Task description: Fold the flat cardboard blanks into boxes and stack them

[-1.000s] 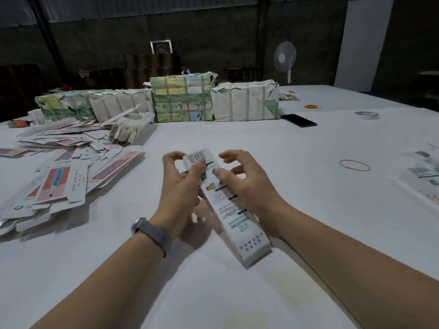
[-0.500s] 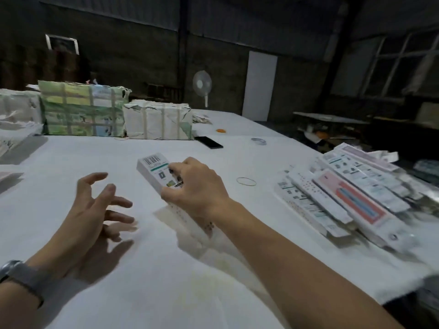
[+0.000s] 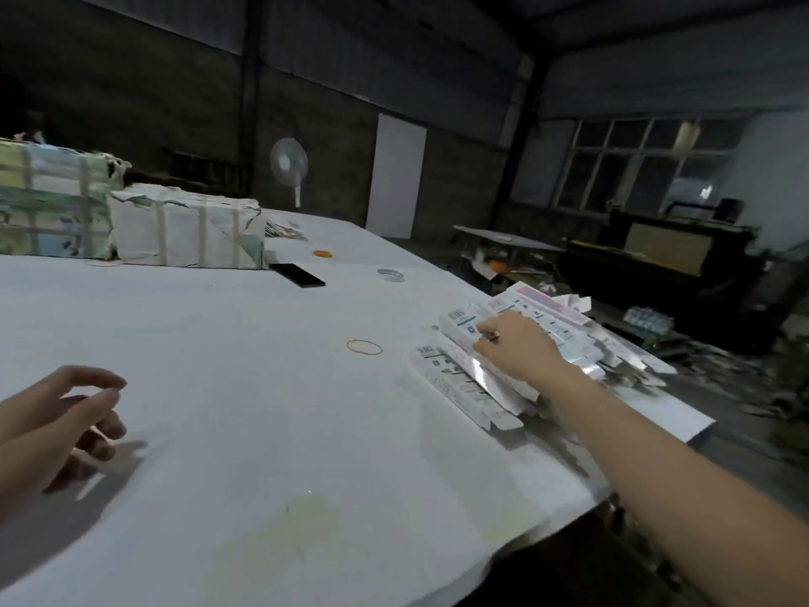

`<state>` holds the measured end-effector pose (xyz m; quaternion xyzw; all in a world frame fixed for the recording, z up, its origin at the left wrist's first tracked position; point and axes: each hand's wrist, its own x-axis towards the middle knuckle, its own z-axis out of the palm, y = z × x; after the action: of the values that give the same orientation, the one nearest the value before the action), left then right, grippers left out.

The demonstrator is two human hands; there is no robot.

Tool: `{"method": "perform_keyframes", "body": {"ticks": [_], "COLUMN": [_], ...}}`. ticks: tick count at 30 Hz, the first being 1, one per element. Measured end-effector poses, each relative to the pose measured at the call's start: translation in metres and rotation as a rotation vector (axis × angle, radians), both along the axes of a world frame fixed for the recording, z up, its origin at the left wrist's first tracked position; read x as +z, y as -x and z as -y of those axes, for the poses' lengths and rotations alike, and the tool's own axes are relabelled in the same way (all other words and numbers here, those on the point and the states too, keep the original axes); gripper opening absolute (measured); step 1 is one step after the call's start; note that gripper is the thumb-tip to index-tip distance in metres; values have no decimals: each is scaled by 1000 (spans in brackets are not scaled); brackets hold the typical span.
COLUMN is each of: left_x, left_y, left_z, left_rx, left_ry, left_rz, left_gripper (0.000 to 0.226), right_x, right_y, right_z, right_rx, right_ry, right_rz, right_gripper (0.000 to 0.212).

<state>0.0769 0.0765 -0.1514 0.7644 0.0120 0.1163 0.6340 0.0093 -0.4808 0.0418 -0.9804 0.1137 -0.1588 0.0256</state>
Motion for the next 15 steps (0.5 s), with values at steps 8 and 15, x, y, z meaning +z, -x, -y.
{"method": "perform_keyframes", "body": {"ticks": [8, 15], "left_x": [-43, 42], "left_y": [-31, 60], "left_z": [-26, 40], "left_rx": [-25, -90], "left_ry": [-94, -136], "left_rz": [-1, 58], "left_gripper": [36, 14], "right_x": [-10, -27], "right_y": [-22, -23], "right_z": [-36, -167], "right_rx": [59, 468], "right_ry": [136, -135], "right_rz": [74, 28], "right_gripper": [32, 27]}}
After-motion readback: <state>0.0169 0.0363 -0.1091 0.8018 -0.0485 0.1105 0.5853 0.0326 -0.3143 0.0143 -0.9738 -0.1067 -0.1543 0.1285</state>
